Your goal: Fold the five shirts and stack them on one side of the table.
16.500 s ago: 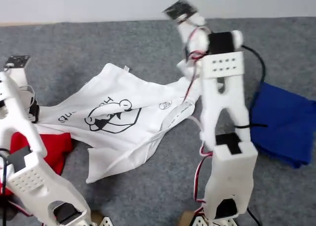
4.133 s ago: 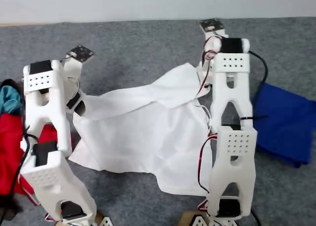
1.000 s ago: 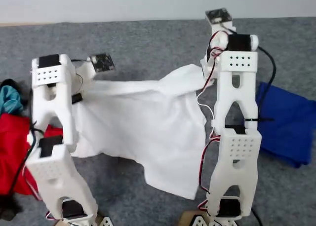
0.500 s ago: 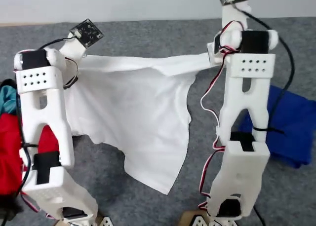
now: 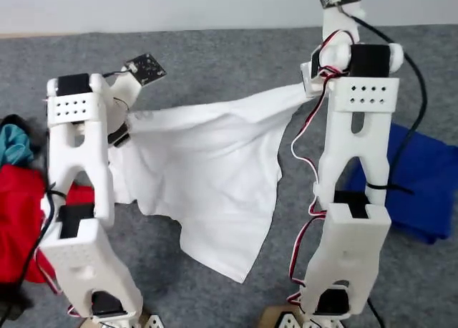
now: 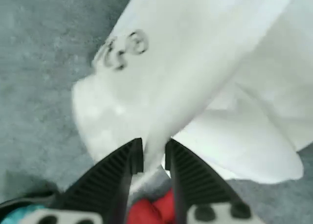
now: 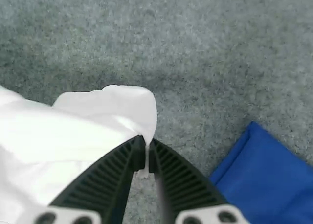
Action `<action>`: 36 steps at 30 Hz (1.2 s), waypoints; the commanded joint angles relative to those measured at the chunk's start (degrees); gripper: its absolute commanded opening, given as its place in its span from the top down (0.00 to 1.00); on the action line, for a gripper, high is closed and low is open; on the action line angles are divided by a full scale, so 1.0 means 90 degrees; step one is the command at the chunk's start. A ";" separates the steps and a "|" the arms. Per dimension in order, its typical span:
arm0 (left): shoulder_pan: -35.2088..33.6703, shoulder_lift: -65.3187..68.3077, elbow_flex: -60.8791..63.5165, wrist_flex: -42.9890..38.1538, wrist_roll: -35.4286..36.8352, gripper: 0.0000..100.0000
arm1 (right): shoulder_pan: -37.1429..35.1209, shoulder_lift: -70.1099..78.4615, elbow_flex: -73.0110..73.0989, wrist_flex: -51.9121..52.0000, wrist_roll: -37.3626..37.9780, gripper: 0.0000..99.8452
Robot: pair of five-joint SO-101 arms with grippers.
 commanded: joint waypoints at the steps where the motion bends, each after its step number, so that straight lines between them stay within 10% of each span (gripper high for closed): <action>1: 0.0029 0.0049 -0.0073 -0.0322 -0.0068 0.94 | -0.0083 -0.0063 -0.0049 0.0249 0.0068 0.99; 23: 0.0244 -0.0957 -0.0796 -0.0068 -0.0010 1.00 | -0.0054 -0.0054 -0.0440 0.0249 0.0059 0.99; 36: -0.0244 -0.2325 -0.3150 0.0000 0.2081 1.00 | -0.0054 -0.0679 -0.2784 0.0024 0.0059 0.99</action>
